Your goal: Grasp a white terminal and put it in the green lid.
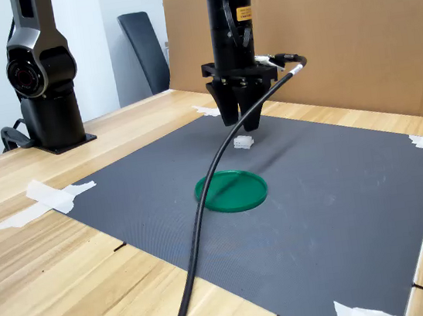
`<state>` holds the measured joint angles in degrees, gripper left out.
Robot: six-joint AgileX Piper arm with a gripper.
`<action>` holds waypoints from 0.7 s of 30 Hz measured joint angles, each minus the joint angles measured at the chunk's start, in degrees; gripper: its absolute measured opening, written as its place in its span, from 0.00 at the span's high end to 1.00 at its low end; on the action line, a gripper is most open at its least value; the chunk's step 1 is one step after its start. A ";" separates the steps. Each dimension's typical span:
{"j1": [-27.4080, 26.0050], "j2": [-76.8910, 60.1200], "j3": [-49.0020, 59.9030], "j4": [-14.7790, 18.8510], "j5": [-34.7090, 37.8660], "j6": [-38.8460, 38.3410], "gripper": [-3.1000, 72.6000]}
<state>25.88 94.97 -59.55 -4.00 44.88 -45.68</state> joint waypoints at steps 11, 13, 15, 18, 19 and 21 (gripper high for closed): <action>0.06 -1.54 0.57 0.22 -1.36 -0.25 0.32; 0.06 -1.54 0.57 0.05 -2.35 -1.91 0.32; 0.06 -1.47 0.57 0.06 -2.50 -3.58 0.32; 0.06 -0.98 0.57 -0.05 -2.50 -9.42 0.32; 0.06 -0.82 0.57 -0.05 -2.50 -11.06 0.32; 0.06 -0.59 0.57 -0.26 -2.02 -14.78 0.32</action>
<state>25.94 94.38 -58.98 -4.26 42.86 -60.46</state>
